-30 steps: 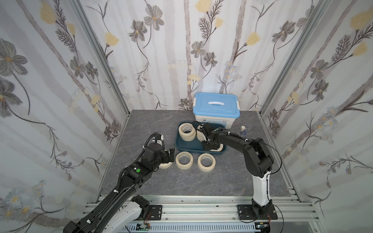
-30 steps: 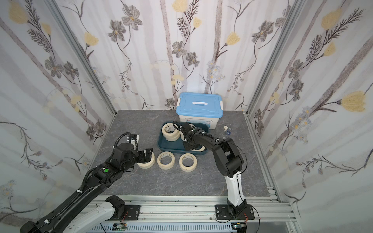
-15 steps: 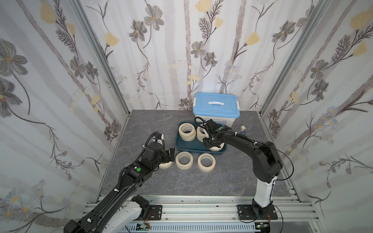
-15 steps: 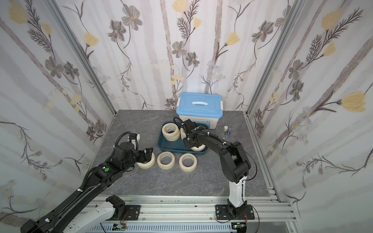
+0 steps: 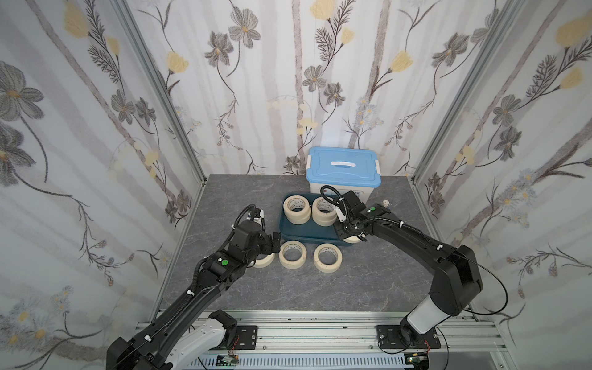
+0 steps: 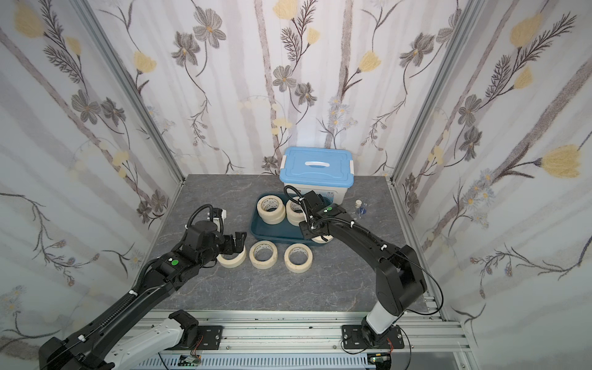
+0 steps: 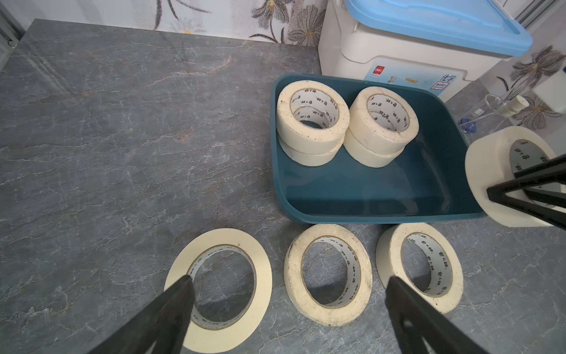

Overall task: Take out the art tape in the storage box
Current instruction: Pick up the art tape from the storage box, then place the art tape at the center of the board.

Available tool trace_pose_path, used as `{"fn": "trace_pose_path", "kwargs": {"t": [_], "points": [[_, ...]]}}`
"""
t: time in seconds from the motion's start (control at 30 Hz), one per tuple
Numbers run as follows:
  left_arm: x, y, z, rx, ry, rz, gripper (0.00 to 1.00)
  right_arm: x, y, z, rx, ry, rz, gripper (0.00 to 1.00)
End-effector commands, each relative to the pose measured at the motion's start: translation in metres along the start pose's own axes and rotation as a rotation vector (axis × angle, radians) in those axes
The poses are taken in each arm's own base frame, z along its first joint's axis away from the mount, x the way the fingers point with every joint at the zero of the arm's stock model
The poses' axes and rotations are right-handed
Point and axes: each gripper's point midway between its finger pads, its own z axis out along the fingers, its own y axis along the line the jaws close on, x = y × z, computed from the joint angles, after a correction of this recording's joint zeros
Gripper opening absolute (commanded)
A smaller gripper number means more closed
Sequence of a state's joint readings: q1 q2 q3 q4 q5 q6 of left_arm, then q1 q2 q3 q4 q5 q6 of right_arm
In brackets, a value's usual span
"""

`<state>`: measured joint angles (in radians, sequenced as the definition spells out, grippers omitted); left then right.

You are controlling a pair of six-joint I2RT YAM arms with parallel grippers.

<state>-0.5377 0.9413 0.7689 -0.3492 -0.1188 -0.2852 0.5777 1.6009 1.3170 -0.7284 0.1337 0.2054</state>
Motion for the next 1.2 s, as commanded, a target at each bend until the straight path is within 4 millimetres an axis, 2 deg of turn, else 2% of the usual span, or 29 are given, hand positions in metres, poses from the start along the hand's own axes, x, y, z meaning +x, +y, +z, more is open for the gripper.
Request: {"fn": "trace_pose_path", "kwargs": {"t": [0.0, 0.27, 0.7, 0.97, 1.17], "points": [[-0.01, -0.004, 0.0, 0.011, -0.029, 0.011, 1.0, 0.008, -0.007, -0.014, 0.019, -0.017, 0.009, 0.16], [-0.013, -0.006, 0.002, 0.016, -0.032, 0.019, 1.0, 0.035, -0.014, -0.023, 0.005, 0.005, 0.026, 0.17], [-0.011, -0.007, 0.007, 0.016, -0.022, 0.023, 1.0, 0.084, -0.014, -0.012, -0.03, 0.072, 0.065, 0.16], [-0.011, -0.007, 0.009, 0.017, -0.019, 0.019, 1.0, 0.099, -0.012, 0.004, -0.038, 0.101, 0.079, 0.17], [-0.01, -0.007, 0.008, 0.016, -0.016, 0.016, 1.0, 0.094, -0.011, 0.016, -0.033, 0.097, 0.075, 0.16]]}}
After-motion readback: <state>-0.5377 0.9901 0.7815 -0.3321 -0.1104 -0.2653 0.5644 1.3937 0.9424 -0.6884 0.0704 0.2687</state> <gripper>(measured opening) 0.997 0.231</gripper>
